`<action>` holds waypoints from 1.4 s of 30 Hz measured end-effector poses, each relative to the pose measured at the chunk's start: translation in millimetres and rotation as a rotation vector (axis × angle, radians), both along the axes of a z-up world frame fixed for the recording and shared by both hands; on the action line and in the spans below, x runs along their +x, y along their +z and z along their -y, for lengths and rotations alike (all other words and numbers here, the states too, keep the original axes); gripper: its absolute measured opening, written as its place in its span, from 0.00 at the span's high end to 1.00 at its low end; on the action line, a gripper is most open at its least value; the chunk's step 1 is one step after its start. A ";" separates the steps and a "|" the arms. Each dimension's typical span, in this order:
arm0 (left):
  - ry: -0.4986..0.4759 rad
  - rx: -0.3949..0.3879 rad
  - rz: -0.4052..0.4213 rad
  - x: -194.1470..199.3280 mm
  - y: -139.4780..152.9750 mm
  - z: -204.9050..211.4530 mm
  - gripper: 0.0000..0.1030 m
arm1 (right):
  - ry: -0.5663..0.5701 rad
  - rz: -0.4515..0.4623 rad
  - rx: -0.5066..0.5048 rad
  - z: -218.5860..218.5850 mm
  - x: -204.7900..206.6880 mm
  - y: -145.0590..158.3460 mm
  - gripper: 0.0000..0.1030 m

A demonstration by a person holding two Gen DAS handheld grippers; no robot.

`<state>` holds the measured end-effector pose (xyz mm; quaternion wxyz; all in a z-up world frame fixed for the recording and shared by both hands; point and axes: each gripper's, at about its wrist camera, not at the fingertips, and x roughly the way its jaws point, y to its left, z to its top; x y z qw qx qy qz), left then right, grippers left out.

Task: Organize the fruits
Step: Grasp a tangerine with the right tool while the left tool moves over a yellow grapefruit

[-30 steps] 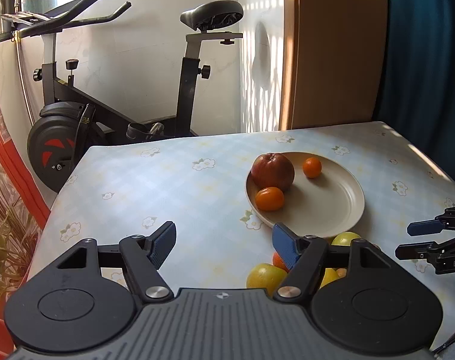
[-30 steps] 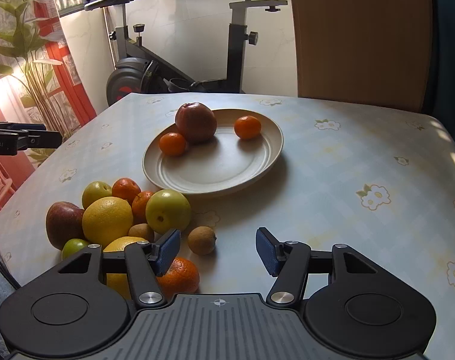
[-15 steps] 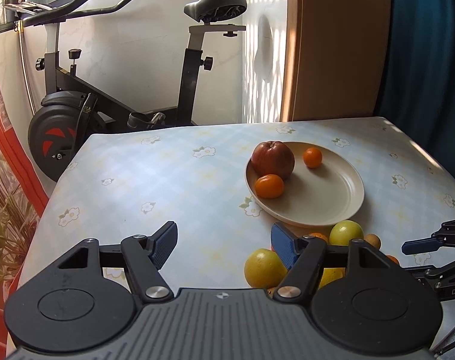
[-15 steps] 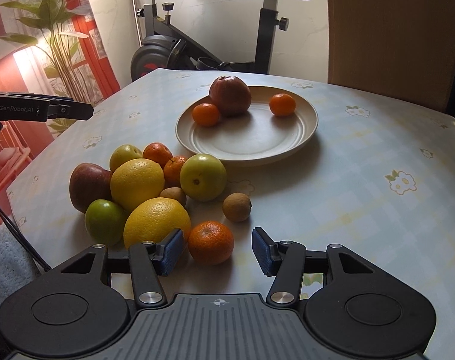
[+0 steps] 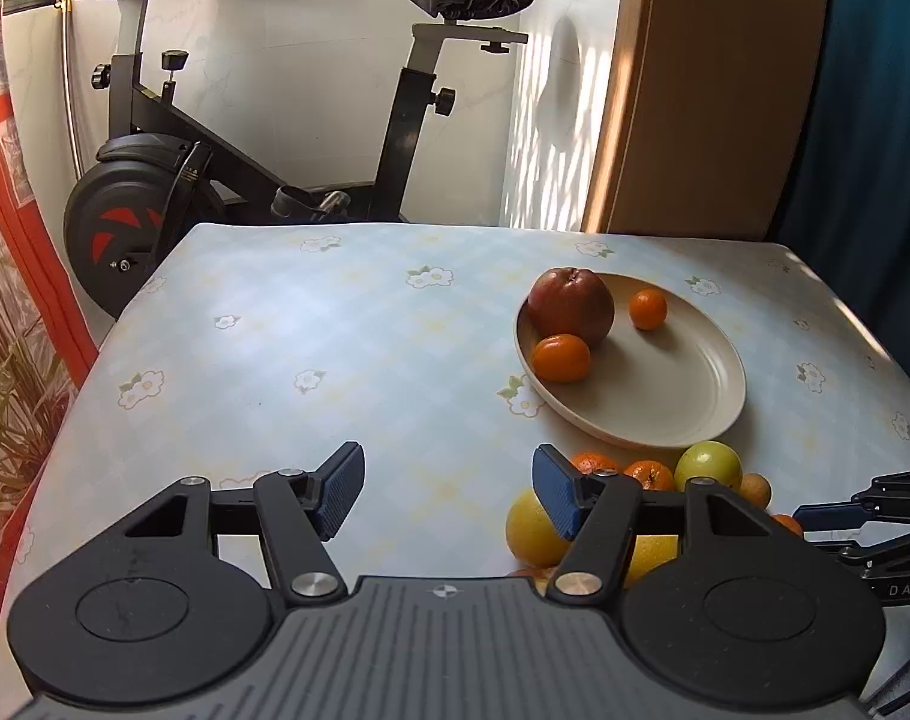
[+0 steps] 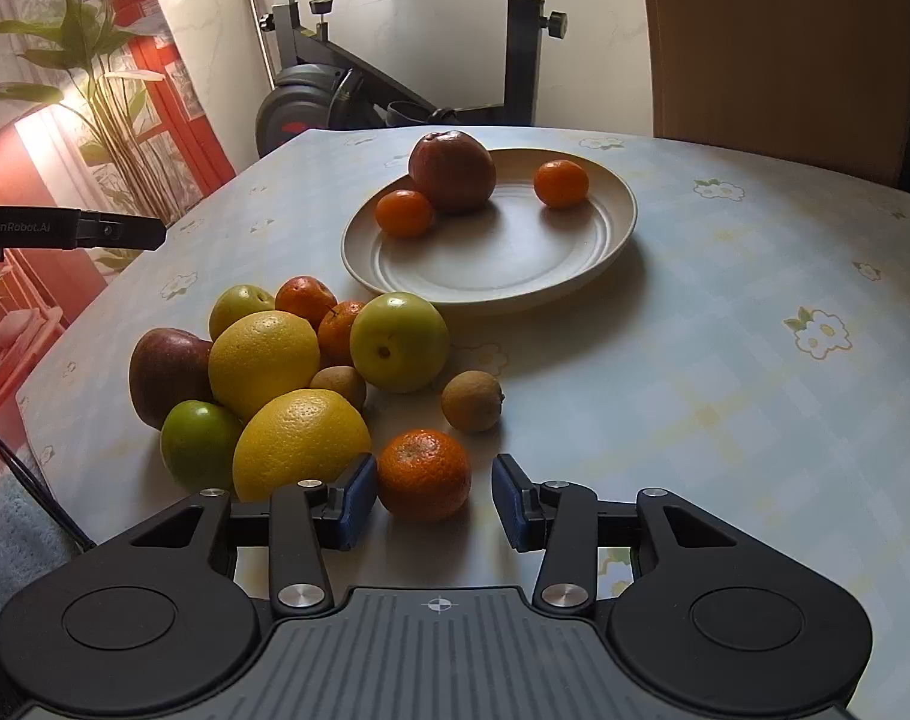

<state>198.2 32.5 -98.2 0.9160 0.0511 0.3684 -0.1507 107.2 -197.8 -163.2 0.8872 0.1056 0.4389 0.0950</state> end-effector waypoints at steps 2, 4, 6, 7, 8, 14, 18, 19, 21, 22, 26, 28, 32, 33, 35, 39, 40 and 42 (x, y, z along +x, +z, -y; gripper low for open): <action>-0.010 -0.006 -0.020 1.9 -2.6 1.1 0.37 | -0.007 -0.003 0.018 2.6 1.3 -2.1 0.62; -0.032 -0.023 -0.048 4.0 -7.1 2.2 0.37 | -0.007 -0.004 0.024 2.4 2.9 -3.0 0.64; -0.032 -0.031 -0.063 4.7 -10.2 3.3 0.37 | -0.006 0.000 0.027 1.3 2.6 -2.2 0.68; -0.030 -0.032 -0.068 4.7 -12.2 3.6 0.37 | -0.006 0.000 0.019 0.1 2.3 -2.1 0.68; -0.029 -0.032 -0.072 5.1 -13.4 3.9 0.37 | -0.006 0.001 0.017 -0.4 1.9 -2.1 0.68; -0.037 -0.017 -0.081 7.6 -17.2 7.3 0.37 | -0.021 -0.007 0.047 0.3 4.2 -4.0 0.67; -0.044 -0.016 -0.105 12.1 -19.0 9.6 0.37 | -0.048 -0.020 0.092 6.5 6.7 -8.0 0.67; -0.045 -0.013 -0.110 13.4 -19.7 10.7 0.37 | -0.051 -0.020 0.096 7.3 6.8 -8.4 0.67; -0.046 -0.015 -0.124 16.7 -21.6 13.0 0.37 | -0.051 -0.017 0.090 7.0 6.5 -7.8 0.68; -0.046 -0.028 -0.136 18.8 -22.6 13.8 0.37 | -0.053 -0.014 0.079 6.8 5.8 -7.0 0.68; -0.040 -0.113 -0.209 29.6 -30.1 15.5 0.37 | -0.087 0.010 0.046 13.7 2.3 -2.2 0.68; -0.029 -0.129 -0.239 34.8 -34.4 16.8 0.37 | -0.101 0.011 0.034 18.6 1.1 -1.7 0.68; -0.015 -0.134 -0.275 42.0 -41.3 19.9 0.37 | -0.105 0.011 0.037 19.9 0.1 -2.5 0.68; -0.020 -0.138 -0.283 43.0 -42.7 19.9 0.37 | -0.105 0.011 0.037 19.9 -0.1 -2.9 0.68; -0.030 -0.138 -0.290 43.0 -44.5 20.2 0.38 | -0.105 0.012 0.039 19.8 -0.1 -3.1 0.68; -0.062 -0.079 -0.273 39.8 -46.7 23.7 0.38 | -0.107 0.012 0.039 20.1 0.4 -3.6 0.68; -0.071 -0.071 -0.267 39.1 -47.2 24.8 0.38 | -0.108 0.012 0.040 20.1 0.3 -3.4 0.68; -0.086 -0.059 -0.259 38.5 -46.1 25.7 0.38 | -0.109 0.012 0.039 20.3 0.6 -3.6 0.68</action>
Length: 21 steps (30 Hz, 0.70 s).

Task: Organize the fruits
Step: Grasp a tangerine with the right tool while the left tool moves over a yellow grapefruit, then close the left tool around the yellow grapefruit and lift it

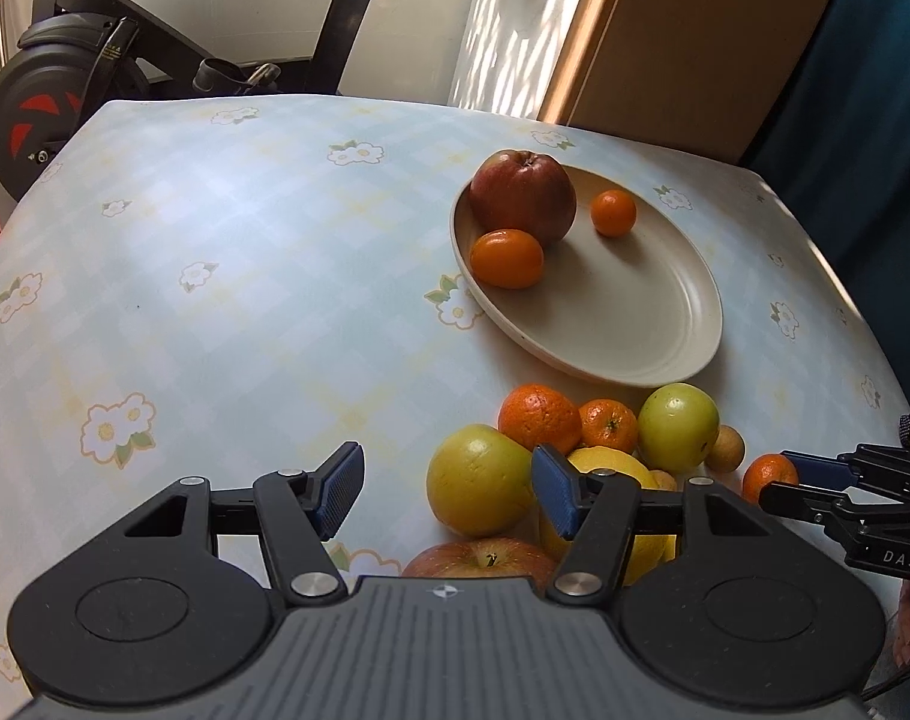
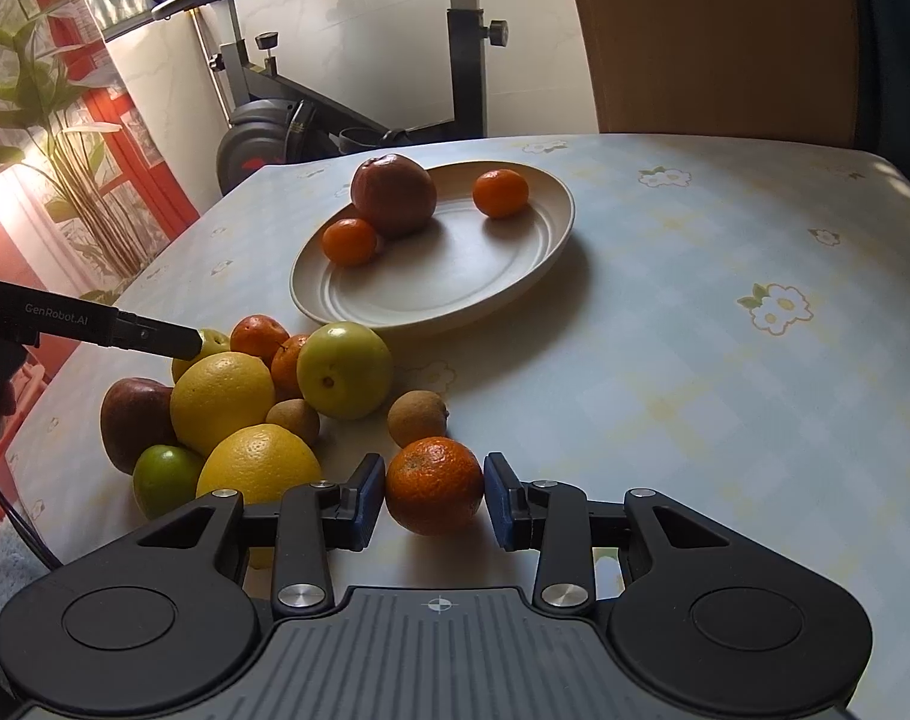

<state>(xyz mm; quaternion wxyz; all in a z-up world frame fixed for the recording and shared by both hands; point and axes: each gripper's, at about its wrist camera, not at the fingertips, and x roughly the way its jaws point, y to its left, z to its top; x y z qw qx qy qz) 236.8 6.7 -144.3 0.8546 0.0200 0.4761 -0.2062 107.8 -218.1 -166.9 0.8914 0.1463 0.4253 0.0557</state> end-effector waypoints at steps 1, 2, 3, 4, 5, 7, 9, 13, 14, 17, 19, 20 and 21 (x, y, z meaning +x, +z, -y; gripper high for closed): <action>-0.007 0.005 0.003 -0.1 0.1 1.3 0.38 | -0.001 0.000 -0.001 -0.2 -0.1 -0.1 0.68; -0.014 0.010 0.007 -0.1 0.2 2.7 0.38 | -0.001 0.000 -0.002 -0.2 -0.4 -0.1 0.68; -0.028 0.015 0.008 0.4 -0.3 4.8 0.38 | -0.001 0.000 -0.002 -0.2 -0.5 -0.1 0.68; -0.037 0.017 0.007 0.4 -1.0 6.2 0.38 | 0.000 0.000 -0.003 -0.2 -0.5 -0.1 0.68; -0.043 0.018 0.005 0.2 -2.0 7.3 0.38 | 0.000 0.000 -0.003 -0.2 -0.5 -0.1 0.68; -0.044 0.015 0.001 -0.2 -4.3 8.7 0.38 | -0.001 0.000 -0.001 -0.2 -0.7 0.1 0.68; -0.040 0.016 -0.002 0.4 -5.6 7.9 0.38 | -0.003 -0.001 0.001 0.1 -0.6 -0.6 0.68; -0.041 -0.003 -0.018 3.9 -8.0 3.9 0.38 | -0.003 -0.002 0.002 0.7 -0.3 -1.7 0.68; -0.040 -0.012 -0.025 5.2 -8.7 2.7 0.37 | -0.003 -0.002 0.001 0.7 -0.3 -1.6 0.68; -0.008 -0.080 -0.079 13.2 -14.1 -5.6 0.37 | -0.007 -0.002 0.004 1.7 -0.3 -2.6 0.68; 0.018 -0.127 -0.111 17.1 -18.9 -9.9 0.37 | -0.008 -0.002 0.005 1.9 -1.0 -2.6 0.68; 0.023 -0.136 -0.115 17.5 -19.9 -10.7 0.37 | -0.009 -0.002 0.005 2.2 -1.2 -3.0 0.68; 0.024 -0.141 -0.114 17.4 -20.9 -10.7 0.38 | -0.009 -0.002 0.005 2.2 -1.2 -3.0 0.68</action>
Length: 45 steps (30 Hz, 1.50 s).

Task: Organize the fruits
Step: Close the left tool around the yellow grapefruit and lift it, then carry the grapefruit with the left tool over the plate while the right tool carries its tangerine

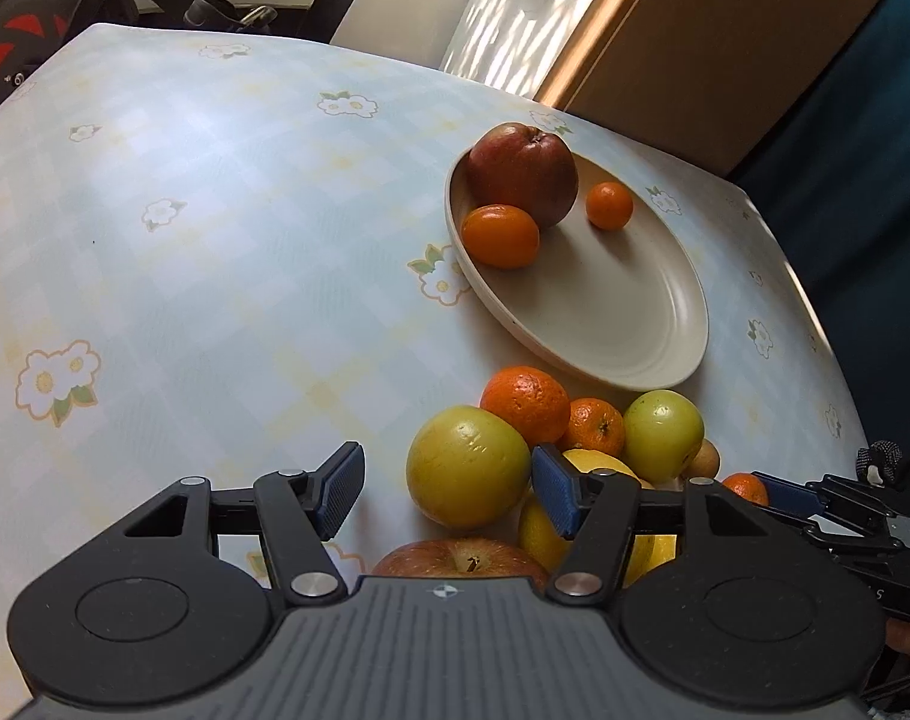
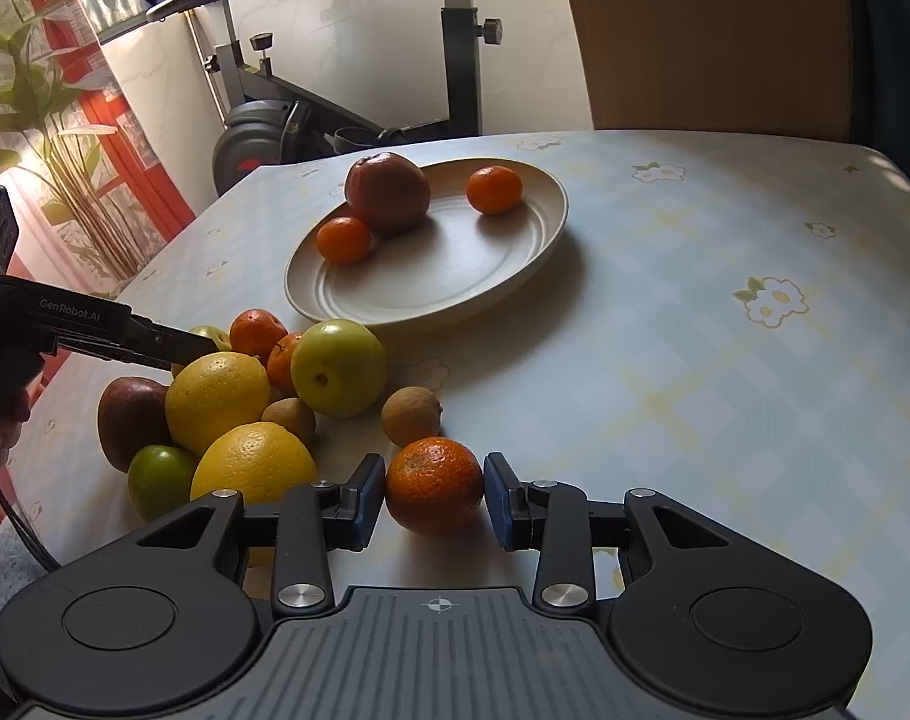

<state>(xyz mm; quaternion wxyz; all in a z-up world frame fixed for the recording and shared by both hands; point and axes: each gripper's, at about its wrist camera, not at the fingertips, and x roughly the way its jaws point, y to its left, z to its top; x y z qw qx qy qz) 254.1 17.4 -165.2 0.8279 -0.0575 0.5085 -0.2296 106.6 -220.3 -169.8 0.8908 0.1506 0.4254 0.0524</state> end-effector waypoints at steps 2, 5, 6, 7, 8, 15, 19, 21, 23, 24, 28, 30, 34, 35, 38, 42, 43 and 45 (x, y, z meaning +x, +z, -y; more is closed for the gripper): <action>-0.005 -0.018 0.004 -1.4 0.5 0.5 0.47 | -0.001 0.001 -0.001 0.0 -0.3 0.0 0.68; -0.006 -0.010 0.009 -4.4 2.8 3.9 0.53 | -0.001 0.001 -0.001 0.0 -0.4 -0.1 0.68; -0.013 0.007 0.024 -6.3 3.6 5.6 0.53 | -0.001 0.001 0.000 0.2 -0.4 -0.3 0.68; -0.021 0.018 0.035 -7.7 4.0 6.7 0.53 | 0.000 0.001 -0.001 0.1 -0.4 -0.1 0.68; -0.026 0.026 0.043 -8.9 4.4 7.1 0.53 | 0.000 0.001 -0.002 0.1 -0.5 0.1 0.68; -0.020 0.064 0.110 -14.7 16.1 1.6 0.53 | -0.002 0.011 -0.009 -0.2 -0.9 3.4 0.68; -0.015 0.079 0.160 -17.0 27.4 -1.1 0.53 | -0.003 0.019 -0.015 -0.9 -1.5 6.3 0.68; -0.011 0.078 0.180 -17.5 33.4 -1.4 0.53 | -0.003 0.022 -0.016 -0.8 -1.6 7.1 0.68; -0.008 0.074 0.195 -17.5 38.6 -1.3 0.53 | -0.004 0.025 -0.018 -0.4 -1.1 9.0 0.68; -0.006 0.070 0.203 -17.2 42.3 -0.9 0.53 | -0.005 0.028 -0.021 0.0 -0.8 10.2 0.68; -0.001 0.056 0.228 -14.1 55.4 0.6 0.53 | -0.009 0.047 -0.037 3.1 2.2 18.8 0.68; -0.003 0.052 0.238 -11.0 61.5 3.2 0.53 | -0.007 0.052 -0.042 3.7 3.2 20.6 0.68; -0.021 0.059 0.272 -5.0 75.0 15.4 0.53 | -0.004 0.084 -0.064 9.6 12.8 31.6 0.68; -0.025 0.059 0.279 -3.8 77.9 17.7 0.53 | -0.004 0.084 -0.064 9.6 12.8 31.6 0.68; -0.040 0.064 0.301 3.0 88.1 29.2 0.53 | 0.006 0.103 -0.081 11.6 20.9 39.1 0.68; -0.059 0.076 0.326 12.6 97.9 43.5 0.53 | 0.042 0.126 -0.110 14.9 43.3 49.6 0.68; -0.065 0.082 0.333 16.6 100.1 47.9 0.53 | 0.051 0.132 -0.116 14.9 48.4 50.8 0.68; -0.075 0.089 0.341 25.8 102.9 55.9 0.53 | 0.073 0.141 -0.124 14.6 59.7 52.8 0.68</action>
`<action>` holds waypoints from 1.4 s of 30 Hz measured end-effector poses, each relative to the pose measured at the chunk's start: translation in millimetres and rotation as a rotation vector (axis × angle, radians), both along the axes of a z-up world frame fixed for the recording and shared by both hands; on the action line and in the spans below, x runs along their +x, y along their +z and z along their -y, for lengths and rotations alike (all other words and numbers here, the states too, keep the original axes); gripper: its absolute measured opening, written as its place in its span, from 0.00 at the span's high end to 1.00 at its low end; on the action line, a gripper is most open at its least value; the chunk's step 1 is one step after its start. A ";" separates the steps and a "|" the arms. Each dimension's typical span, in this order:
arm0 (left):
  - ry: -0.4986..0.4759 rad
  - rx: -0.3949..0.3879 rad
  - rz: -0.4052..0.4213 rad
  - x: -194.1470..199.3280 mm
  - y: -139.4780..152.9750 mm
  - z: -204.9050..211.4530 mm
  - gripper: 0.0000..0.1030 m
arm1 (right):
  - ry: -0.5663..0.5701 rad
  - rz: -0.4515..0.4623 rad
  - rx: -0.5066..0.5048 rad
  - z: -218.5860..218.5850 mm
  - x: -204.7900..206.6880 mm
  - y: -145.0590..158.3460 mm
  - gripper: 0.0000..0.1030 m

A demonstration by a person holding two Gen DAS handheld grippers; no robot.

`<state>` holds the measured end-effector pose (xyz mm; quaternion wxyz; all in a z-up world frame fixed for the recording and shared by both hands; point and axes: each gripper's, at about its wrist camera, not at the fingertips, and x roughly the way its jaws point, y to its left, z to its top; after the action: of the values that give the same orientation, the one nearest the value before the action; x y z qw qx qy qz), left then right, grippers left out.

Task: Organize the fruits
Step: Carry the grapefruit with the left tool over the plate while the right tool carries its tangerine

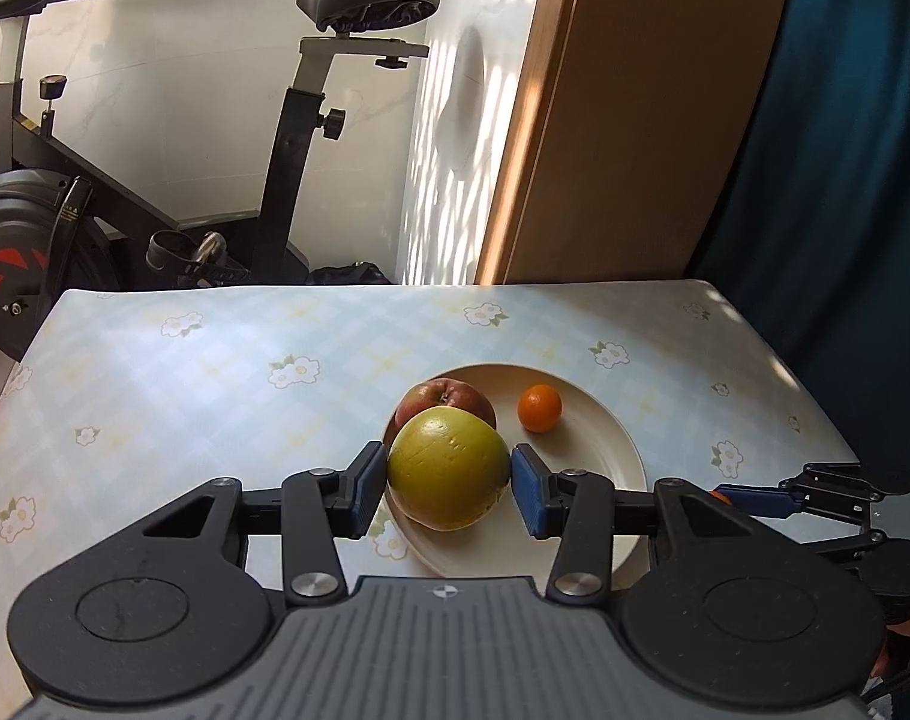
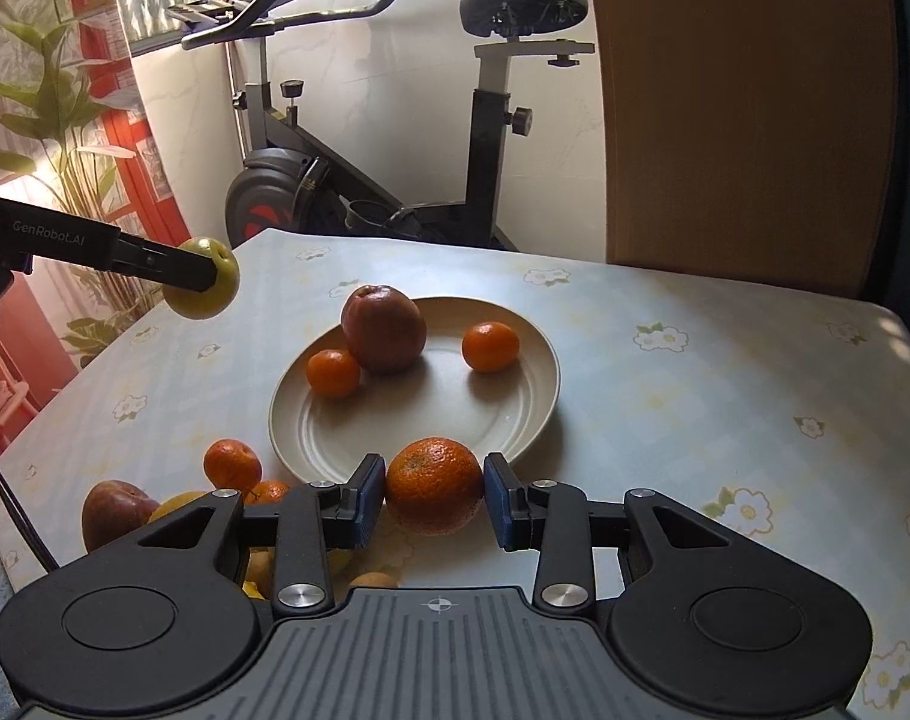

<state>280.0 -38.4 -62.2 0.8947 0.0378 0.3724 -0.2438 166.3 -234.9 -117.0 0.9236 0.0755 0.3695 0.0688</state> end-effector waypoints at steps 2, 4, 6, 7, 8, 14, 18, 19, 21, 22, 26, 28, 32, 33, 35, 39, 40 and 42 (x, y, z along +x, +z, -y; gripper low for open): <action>-0.009 0.002 0.000 8.0 1.6 5.4 0.53 | 0.013 0.005 -0.010 0.8 11.0 1.6 0.68; -0.020 0.008 0.001 17.2 2.4 13.8 0.53 | 0.022 0.007 -0.013 1.6 17.4 2.1 0.68; -0.035 0.017 -0.001 27.3 0.3 21.4 0.53 | 0.033 0.001 -0.023 5.4 34.9 -0.8 0.68; -0.041 0.024 -0.003 31.7 -1.0 25.1 0.53 | 0.035 -0.003 -0.027 7.2 40.3 -3.0 0.68; -0.046 0.031 -0.004 35.7 -2.2 30.0 0.53 | 0.034 -0.007 -0.029 9.0 44.9 -5.0 0.68; -0.066 0.063 -0.049 65.6 -20.8 60.1 0.53 | 0.045 -0.045 -0.033 18.7 74.7 -24.2 0.68; -0.070 0.071 -0.091 81.6 -35.9 75.2 0.53 | 0.055 -0.061 -0.026 22.0 88.3 -35.2 0.68; -0.076 0.082 -0.092 84.5 -38.6 79.1 0.53 | 0.060 -0.070 -0.030 22.2 92.1 -39.2 0.68; -0.090 0.103 -0.090 91.8 -44.5 86.4 0.53 | 0.065 -0.077 -0.038 21.7 95.1 -42.4 0.68; -0.092 0.108 -0.090 94.3 -46.6 88.7 0.53 | 0.082 -0.085 -0.058 18.7 97.9 -47.8 0.68; -0.099 0.132 -0.109 109.9 -59.3 99.2 0.53 | 0.099 -0.087 -0.063 15.4 104.1 -52.5 0.68; -0.101 0.142 -0.117 112.5 -63.1 101.6 0.53 | 0.101 -0.087 -0.064 13.7 110.2 -55.0 0.68; -0.101 0.151 -0.129 117.5 -67.6 103.6 0.53 | 0.100 -0.091 -0.087 10.8 115.1 -56.7 0.68; -0.100 0.151 -0.133 118.7 -68.8 103.6 0.53 | 0.103 -0.090 -0.091 11.5 116.4 -57.9 0.68; -0.094 0.156 -0.141 121.4 -71.0 103.2 0.53 | 0.103 -0.086 -0.089 11.5 117.2 -58.0 0.68; -0.086 0.159 -0.159 126.7 -76.8 102.9 0.53 | 0.097 -0.079 -0.098 10.1 119.6 -57.7 0.68; -0.086 0.161 -0.161 127.5 -77.9 102.6 0.53 | 0.096 -0.077 -0.104 9.7 120.6 -57.7 0.68; -0.082 0.156 -0.163 128.3 -78.8 101.8 0.53 | 0.091 -0.072 -0.112 9.2 122.2 -57.9 0.68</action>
<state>408.3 -140.2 -141.1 0.8450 0.1027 0.4600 -0.2528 288.5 -244.1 -174.9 0.9083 0.0091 0.4090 0.0873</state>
